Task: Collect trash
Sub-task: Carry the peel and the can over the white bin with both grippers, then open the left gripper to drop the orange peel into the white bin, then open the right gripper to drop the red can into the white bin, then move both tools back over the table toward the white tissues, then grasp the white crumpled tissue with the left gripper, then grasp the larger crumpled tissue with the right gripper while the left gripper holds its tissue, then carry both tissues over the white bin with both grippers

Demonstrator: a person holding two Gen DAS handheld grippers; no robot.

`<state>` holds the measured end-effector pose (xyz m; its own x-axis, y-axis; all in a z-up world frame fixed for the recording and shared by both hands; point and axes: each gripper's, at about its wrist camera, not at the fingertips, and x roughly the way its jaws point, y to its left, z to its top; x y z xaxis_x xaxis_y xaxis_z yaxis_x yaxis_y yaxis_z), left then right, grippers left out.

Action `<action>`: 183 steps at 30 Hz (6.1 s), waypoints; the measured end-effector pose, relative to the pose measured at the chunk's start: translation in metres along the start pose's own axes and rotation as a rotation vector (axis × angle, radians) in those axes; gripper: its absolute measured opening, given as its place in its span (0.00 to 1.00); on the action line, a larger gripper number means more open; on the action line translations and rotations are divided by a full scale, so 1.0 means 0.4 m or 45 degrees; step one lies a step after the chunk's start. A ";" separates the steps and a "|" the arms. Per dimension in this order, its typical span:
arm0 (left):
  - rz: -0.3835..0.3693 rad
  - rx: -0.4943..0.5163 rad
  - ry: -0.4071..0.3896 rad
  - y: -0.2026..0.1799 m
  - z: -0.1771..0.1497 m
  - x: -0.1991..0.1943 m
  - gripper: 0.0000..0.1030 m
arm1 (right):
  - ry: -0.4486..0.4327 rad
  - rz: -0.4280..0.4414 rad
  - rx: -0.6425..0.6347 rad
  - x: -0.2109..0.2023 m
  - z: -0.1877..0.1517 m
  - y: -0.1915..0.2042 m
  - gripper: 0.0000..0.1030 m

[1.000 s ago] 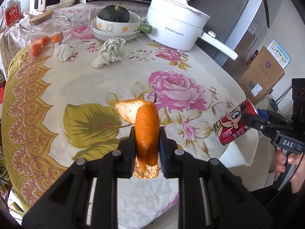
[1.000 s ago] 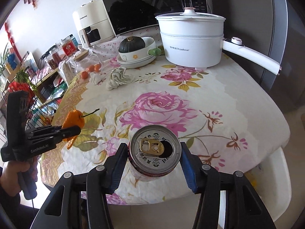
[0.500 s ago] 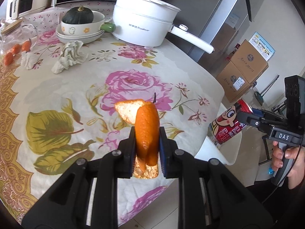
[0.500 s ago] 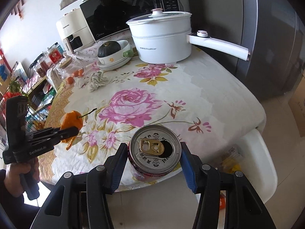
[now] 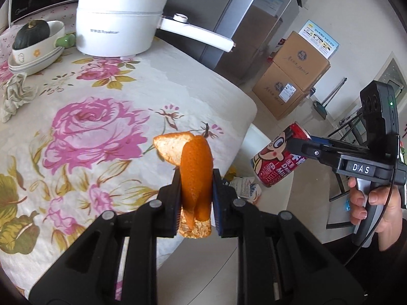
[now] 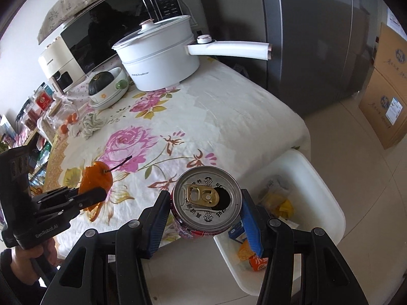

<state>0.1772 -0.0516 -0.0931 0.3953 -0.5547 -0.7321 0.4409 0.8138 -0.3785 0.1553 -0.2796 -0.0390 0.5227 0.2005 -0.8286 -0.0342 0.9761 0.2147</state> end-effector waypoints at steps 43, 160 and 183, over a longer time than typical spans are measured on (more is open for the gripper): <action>0.102 0.205 0.052 -0.224 0.012 0.205 0.72 | 0.090 -0.244 0.227 -0.053 -0.101 -0.334 0.54; 0.491 -0.432 -0.285 0.853 0.113 -0.173 0.30 | -0.058 0.181 -0.357 0.577 0.290 0.828 0.34; 0.411 -0.254 -0.281 0.423 0.043 -0.266 0.30 | -0.196 0.107 -0.348 0.174 0.167 0.604 0.34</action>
<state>0.2235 0.1422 -0.0695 0.6597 -0.2725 -0.7004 0.1111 0.9570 -0.2678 0.2401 -0.0356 -0.0102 0.6307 0.2865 -0.7212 -0.2990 0.9473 0.1149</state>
